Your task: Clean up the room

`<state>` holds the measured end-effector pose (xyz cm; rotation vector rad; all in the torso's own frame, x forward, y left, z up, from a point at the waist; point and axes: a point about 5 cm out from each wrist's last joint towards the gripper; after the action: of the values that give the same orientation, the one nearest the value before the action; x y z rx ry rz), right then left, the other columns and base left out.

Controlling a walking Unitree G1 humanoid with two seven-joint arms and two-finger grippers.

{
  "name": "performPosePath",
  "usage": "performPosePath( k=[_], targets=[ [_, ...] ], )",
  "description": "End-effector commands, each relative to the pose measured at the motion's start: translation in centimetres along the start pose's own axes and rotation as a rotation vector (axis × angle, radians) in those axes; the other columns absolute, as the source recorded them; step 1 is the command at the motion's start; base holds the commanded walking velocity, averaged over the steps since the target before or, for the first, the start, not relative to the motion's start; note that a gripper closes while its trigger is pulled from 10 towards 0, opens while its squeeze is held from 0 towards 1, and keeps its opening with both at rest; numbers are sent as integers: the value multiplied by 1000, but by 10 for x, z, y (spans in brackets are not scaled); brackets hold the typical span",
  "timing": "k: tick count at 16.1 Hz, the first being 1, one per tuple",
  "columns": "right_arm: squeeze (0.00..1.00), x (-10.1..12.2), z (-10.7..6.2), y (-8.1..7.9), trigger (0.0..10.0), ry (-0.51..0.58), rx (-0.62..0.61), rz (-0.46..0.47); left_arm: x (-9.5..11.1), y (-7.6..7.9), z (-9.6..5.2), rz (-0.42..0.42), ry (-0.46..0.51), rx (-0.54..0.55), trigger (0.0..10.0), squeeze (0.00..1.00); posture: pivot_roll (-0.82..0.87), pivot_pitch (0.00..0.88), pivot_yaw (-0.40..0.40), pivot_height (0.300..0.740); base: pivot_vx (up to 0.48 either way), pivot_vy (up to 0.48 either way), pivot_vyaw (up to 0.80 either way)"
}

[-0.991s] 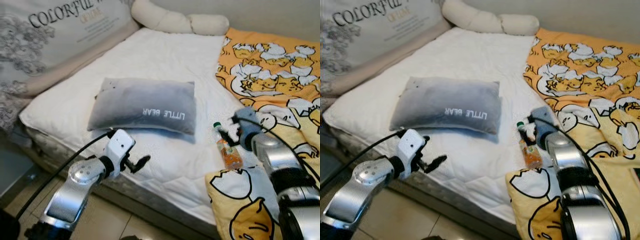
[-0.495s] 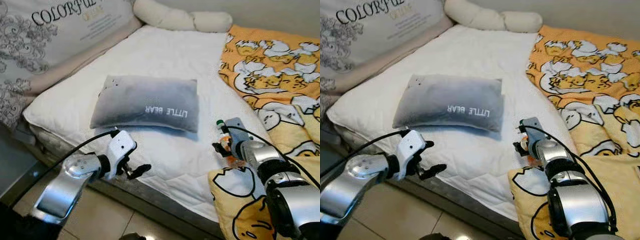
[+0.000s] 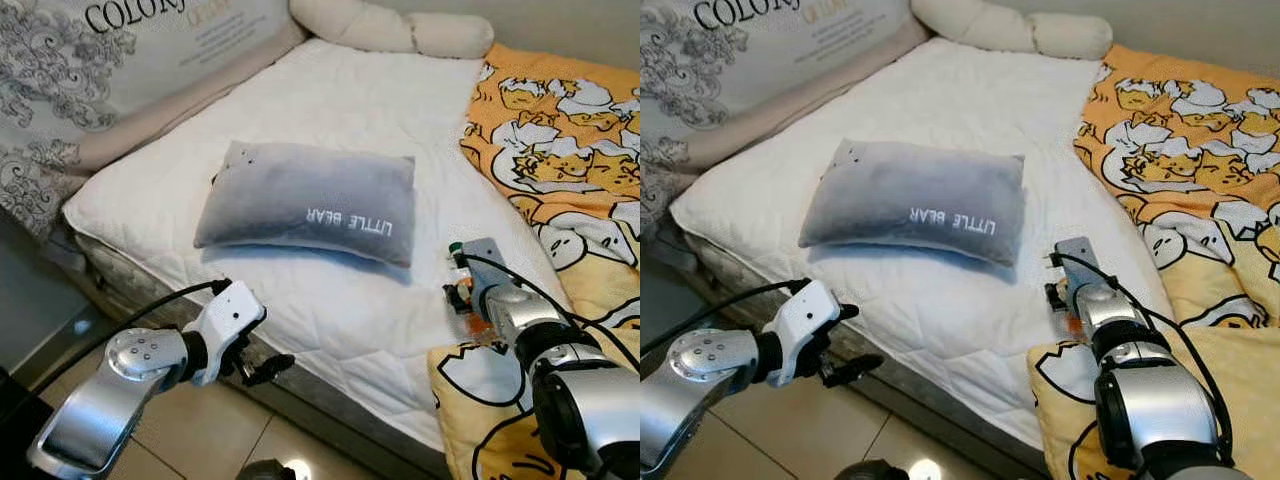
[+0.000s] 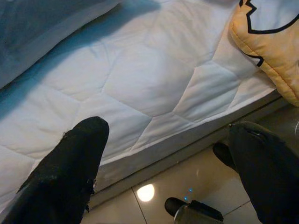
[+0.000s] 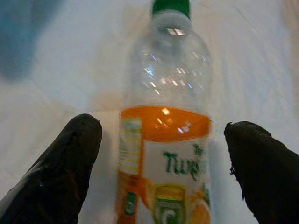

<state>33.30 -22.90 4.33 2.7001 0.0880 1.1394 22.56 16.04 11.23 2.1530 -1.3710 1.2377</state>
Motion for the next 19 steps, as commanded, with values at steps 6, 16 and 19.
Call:
performPosePath(
  k=[6,16,19],
  targets=[
    [0,-33,0,8,0,-130,-10,156,7,2,-5,-12,15,-15,10000,0,110,44,56,740,0,0,0],
    [0,-33,0,11,0,-96,31,352,4,8,3,-58,48,24,10000,0,57,0,43,740,0,0,0],
    [0,0,-4,26,0,201,55,488,2,3,3,-115,95,192,10000,0,15,0,45,740,0,0,0]
  ],
)
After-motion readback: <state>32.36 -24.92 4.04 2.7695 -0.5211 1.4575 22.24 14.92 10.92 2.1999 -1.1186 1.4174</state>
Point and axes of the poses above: a point about 5 cm out from each wrist's last joint towards the gripper, its own z axis pointing out of the wrist towards the gripper, its own x axis along the axis of the wrist's last joint, y = z × x, and after that the axes turned 7 degrees about z, right-handed
